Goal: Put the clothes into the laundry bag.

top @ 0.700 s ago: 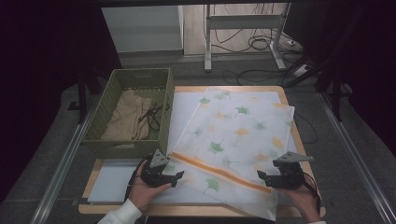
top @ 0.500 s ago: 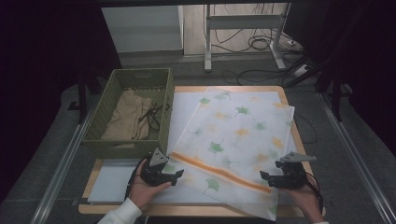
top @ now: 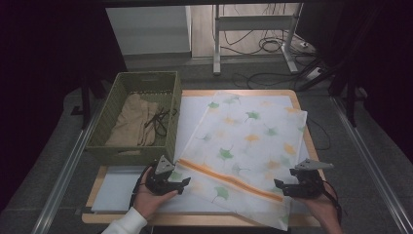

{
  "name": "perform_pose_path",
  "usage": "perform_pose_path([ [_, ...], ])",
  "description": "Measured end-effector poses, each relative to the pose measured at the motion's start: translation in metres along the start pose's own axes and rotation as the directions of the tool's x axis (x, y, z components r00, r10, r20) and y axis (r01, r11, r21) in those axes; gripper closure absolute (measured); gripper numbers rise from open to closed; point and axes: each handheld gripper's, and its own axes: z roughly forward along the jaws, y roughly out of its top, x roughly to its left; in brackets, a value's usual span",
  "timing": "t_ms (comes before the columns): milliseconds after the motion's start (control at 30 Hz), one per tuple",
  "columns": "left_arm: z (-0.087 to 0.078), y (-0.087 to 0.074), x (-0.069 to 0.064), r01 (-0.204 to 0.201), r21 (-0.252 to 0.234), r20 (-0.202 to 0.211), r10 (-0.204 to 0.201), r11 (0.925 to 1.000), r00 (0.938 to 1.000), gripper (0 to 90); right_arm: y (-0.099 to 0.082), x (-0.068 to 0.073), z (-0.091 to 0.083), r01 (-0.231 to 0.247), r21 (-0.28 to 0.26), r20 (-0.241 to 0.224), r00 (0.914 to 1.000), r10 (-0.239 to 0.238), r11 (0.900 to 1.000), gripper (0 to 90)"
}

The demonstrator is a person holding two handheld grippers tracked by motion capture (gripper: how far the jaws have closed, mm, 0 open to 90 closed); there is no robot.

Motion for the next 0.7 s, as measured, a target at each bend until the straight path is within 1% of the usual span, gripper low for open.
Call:
perform_pose_path([
  [100, 0.000, 0.001, 0.001, 0.004, -0.003, 0.006, -0.004, 1.0000, 1.0000, 23.1, 0.000, -0.001, -0.001, -0.009, 0.001, -0.007, 0.9999, 0.009, 1.0000, 24.4],
  [167, 0.002, 0.002, 0.000, 0.004, 0.004, 0.013, -0.004, 1.0000, 0.9999, 23.1, 0.000, 0.000, -0.001, -0.010, 0.000, -0.010, 0.9999, 0.010, 1.0000, 25.3],
  [300, 0.006, 0.005, -0.003, -0.016, 0.013, 0.024, 0.016, 0.9998, 0.9996, 23.0, -0.001, 0.001, -0.002, -0.003, 0.011, -0.019, 0.9998, 0.003, 0.9999, 26.3],
  [400, 0.005, 0.004, -0.005, -0.027, 0.014, 0.025, 0.027, 0.9995, 0.9993, 23.0, 0.000, 0.002, -0.005, -0.004, 0.011, -0.016, 0.9999, 0.004, 0.9999, 26.4],
  [500, 0.003, 0.003, -0.004, -0.033, 0.014, 0.024, 0.032, 0.9994, 0.9992, 23.0, 0.004, 0.006, -0.006, 0.009, 0.008, -0.022, 0.9997, -0.008, 0.9999, 26.8],
  [633, 0.003, 0.004, -0.002, -0.020, 0.010, 0.026, 0.020, 0.9998, 0.9995, 22.8, 0.010, 0.014, -0.004, 0.038, 0.022, -0.045, 0.9983, -0.036, 0.9991, 26.7],
  [700, 0.004, 0.004, -0.002, -0.020, 0.013, 0.028, 0.019, 0.9997, 0.9994, 22.7, 0.011, 0.014, -0.004, 0.039, 0.021, -0.051, 0.9980, -0.038, 0.9990, 26.7],
])
